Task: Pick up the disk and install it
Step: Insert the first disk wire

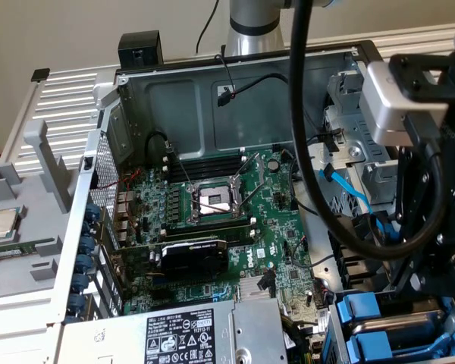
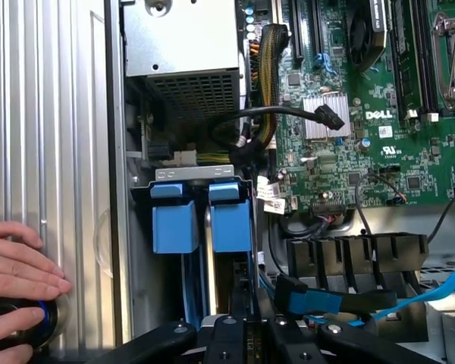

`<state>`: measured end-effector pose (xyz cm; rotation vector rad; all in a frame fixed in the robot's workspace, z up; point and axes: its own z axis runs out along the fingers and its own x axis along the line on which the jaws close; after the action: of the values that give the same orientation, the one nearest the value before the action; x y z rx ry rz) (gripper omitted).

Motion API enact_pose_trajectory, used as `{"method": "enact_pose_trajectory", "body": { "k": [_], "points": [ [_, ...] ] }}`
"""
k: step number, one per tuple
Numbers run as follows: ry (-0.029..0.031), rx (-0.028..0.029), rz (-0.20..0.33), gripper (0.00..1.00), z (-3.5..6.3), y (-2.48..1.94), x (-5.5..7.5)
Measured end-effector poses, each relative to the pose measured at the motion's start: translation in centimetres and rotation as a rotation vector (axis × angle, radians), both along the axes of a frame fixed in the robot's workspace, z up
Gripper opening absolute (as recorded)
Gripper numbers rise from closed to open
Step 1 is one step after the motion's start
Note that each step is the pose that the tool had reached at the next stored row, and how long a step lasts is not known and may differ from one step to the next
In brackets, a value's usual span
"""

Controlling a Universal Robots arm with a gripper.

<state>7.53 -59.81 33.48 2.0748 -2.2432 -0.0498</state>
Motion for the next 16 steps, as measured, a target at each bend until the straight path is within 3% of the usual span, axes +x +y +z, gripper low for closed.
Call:
{"method": "enact_pose_trajectory", "body": {
  "k": [16],
  "points": [
    [0.0000, 0.0001, 0.000, 0.17, -0.24, 0.00, 0.00]
  ]
}}
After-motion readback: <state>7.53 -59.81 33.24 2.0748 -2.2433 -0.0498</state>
